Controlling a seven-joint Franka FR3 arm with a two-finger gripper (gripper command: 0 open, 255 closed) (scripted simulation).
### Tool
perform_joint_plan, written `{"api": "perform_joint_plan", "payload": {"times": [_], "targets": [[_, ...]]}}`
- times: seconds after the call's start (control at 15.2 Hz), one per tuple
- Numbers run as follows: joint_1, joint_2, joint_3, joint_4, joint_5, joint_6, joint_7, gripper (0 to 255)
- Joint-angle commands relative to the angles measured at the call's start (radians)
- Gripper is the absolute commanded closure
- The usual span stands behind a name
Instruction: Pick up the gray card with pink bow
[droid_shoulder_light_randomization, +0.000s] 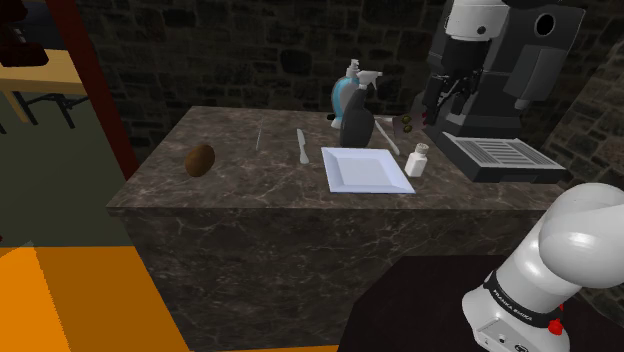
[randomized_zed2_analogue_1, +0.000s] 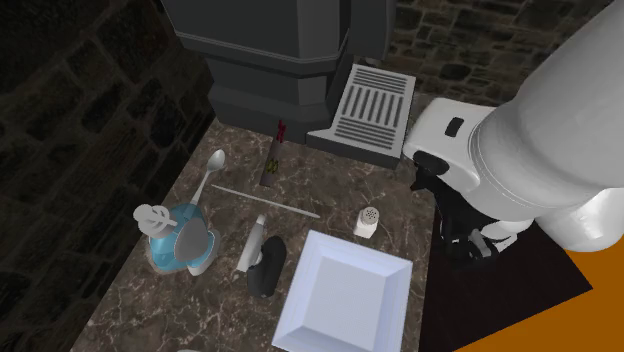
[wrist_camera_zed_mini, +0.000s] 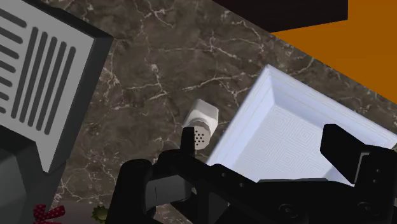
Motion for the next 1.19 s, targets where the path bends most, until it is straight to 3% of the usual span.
{"api": "perform_joint_plan", "payload": {"times": [0.0,0.66,1.12], "targets": [[0.000,0.000,0.000,0.000,0.000,0.000,0.000,0],[0.049,0.247,-0.254,0.126,-0.216,0.006,-0.622,0],[0.080,0.507,-0.373,0.288,-0.306,0.063,-1.035,0]]}}
